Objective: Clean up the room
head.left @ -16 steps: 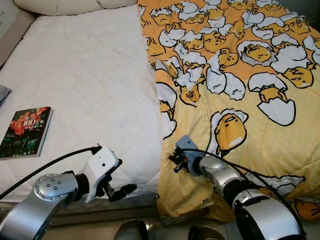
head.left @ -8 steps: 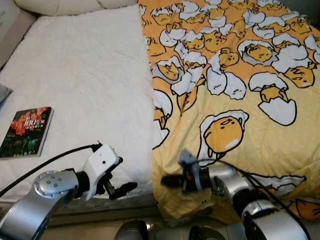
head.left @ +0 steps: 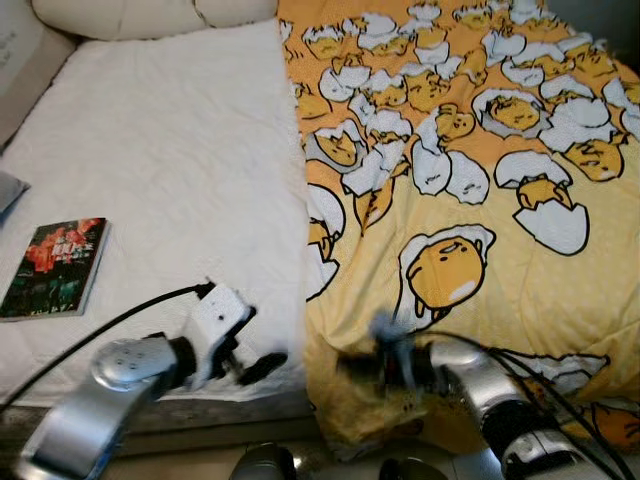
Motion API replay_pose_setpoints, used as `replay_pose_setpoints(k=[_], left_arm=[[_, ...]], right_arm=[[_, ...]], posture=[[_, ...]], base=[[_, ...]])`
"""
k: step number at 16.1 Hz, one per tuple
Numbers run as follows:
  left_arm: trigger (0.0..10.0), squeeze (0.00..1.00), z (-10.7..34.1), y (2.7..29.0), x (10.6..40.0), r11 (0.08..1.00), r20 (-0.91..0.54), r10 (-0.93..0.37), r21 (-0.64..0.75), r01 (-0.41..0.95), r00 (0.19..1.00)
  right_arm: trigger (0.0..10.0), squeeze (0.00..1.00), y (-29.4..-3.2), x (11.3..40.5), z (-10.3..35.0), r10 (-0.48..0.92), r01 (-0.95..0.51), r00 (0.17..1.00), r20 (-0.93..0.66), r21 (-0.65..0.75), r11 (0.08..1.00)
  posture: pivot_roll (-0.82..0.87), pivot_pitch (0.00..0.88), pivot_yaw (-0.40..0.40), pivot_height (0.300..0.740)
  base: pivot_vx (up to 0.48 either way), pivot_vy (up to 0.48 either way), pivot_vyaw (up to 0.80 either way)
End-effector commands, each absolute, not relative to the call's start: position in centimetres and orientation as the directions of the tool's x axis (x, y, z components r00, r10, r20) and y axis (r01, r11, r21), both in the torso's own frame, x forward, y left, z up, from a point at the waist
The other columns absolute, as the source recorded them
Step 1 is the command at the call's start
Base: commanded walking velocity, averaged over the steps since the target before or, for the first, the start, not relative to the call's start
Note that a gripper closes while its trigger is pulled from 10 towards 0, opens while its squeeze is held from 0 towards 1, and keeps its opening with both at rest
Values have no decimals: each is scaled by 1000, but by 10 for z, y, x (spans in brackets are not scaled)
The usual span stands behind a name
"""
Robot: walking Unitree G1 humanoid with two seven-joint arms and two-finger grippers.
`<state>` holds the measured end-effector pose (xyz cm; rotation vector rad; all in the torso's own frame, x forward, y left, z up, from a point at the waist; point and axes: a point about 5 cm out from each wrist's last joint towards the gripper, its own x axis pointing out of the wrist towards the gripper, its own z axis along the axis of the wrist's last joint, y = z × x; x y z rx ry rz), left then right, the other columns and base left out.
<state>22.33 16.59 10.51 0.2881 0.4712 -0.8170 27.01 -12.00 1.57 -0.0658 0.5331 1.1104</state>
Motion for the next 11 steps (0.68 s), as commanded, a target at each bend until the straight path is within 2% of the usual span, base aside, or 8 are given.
replay_pose_setpoints(k=[1,2,3,5,7,8,10,11], left_arm=[[10000,0,104,171,226,692,-502,-589,93,716,634],[10000,0,98,166,229,730,-481,-563,93,677,672],[10000,0,93,163,234,761,-467,-535,95,641,704],[10000,0,90,158,240,786,-452,-512,96,610,731],[10000,0,94,154,246,799,-414,-500,119,589,761],[10000,0,95,154,247,816,-393,-485,116,566,781],[10000,0,94,159,248,890,-344,-390,99,446,854],[10000,0,95,164,250,933,-308,-302,98,346,902]], right_arm=[[10000,506,-125,275,20,810,-823,423,-407,202,531],[10000,1000,-134,278,25,773,-762,518,-367,211,612],[10000,1000,-140,279,28,742,-724,576,-343,206,658],[10000,1000,-143,284,27,686,-679,634,-356,169,715],[10000,1000,-147,298,29,541,-544,746,-390,112,831],[10000,1000,-149,299,31,500,-500,778,-379,107,859],[10000,1000,-152,299,37,413,-407,852,-321,91,909],[10000,1000,-154,296,39,353,-341,889,-292,96,935]], posture=[[62,0,60,740],[40,0,51,740],[30,0,50,740],[18,0,44,740],[38,0,9,740],[38,0,5,740],[22,0,-6,740],[17,0,-10,740]], base=[[0,0,0],[0,0,0],[0,0,0],[0,0,0],[0,0,0],[0,0,0],[0,0,0],[0,0,0]])
